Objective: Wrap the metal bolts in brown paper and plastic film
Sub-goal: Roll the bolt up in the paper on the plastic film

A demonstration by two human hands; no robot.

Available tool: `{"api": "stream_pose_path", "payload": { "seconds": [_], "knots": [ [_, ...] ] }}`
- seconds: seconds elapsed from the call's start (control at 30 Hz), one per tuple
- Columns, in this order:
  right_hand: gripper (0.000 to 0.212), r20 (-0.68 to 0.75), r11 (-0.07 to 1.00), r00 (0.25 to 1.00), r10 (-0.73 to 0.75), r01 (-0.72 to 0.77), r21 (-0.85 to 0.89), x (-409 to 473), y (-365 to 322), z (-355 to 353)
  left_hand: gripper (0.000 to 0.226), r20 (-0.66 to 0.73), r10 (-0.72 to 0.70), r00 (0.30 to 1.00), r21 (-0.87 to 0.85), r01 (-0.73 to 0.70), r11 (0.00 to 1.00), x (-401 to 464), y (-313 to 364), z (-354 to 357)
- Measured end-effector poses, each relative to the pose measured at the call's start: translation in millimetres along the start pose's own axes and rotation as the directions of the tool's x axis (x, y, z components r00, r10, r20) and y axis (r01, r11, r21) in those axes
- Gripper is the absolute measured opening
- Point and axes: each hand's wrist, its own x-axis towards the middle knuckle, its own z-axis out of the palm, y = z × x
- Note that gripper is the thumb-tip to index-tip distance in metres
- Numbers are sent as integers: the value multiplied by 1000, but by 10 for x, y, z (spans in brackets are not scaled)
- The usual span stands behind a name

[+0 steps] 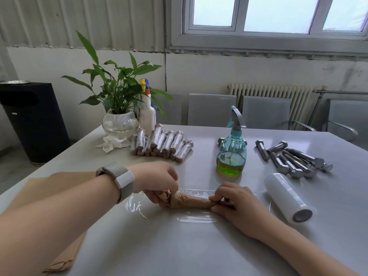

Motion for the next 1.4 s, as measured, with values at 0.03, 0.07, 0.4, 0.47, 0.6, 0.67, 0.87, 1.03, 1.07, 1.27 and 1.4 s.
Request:
{"api": "stream_pose_path", "payload": {
  "seconds": [0.03, 0.07, 0.4, 0.47, 0.6, 0.67, 0.87, 1.03, 1.07, 1.27, 1.4],
  "knots": [
    [11, 1, 1000, 1000, 0, 0, -1, 3, 1, -3, 33, -30, 13, 999, 11, -12, 1000, -14, 11, -1],
    [11, 2, 1000, 1000, 1, -1, -1, 5, 2, -7, 27, -57, 22, 998, 16, -21, 1000, -31, 13, 3],
    [9, -2, 1000, 1000, 9, -9, 13, 4, -2, -10, 17, -83, -179, 980, -805, 40, 592, -227, -383, 132],
    [9, -5, 1000, 1000, 4, -4, 12, 5, -5, -9, 12, -96, -196, 976, -884, 7, 468, -254, -428, 227],
    [9, -6, 1000, 1000, 13, -13, 12, 8, -9, -8, 3, -194, -220, 956, -939, -116, 323, -308, -438, 414],
    [9, -3, 1000, 1000, 10, -10, 14, 3, -16, -7, 6, -233, -241, 942, -939, -153, 309, -328, -430, 494],
    [9, -7, 1000, 1000, 18, -18, 18, -1, -13, -7, 20, -383, -175, 907, -838, -261, 480, -403, -338, 667],
    [9, -1, 1000, 1000, 14, -14, 15, 5, -15, -5, 23, -576, 22, 817, -404, -307, 862, -454, -386, 739],
    [9, 0, 1000, 1000, 18, -18, 16, 6, -13, -6, 23, -620, 111, 777, -226, -312, 923, -472, -392, 753],
    [9, 0, 1000, 1000, 21, -21, 17, 9, -4, 4, 46, -504, 569, 650, 549, -268, 792, -397, -443, 820],
    [10, -3, 999, 1000, 27, -27, 32, 10, 6, 4, 46, -440, 614, 655, 722, -148, 675, -402, -421, 912]
  ]
}}
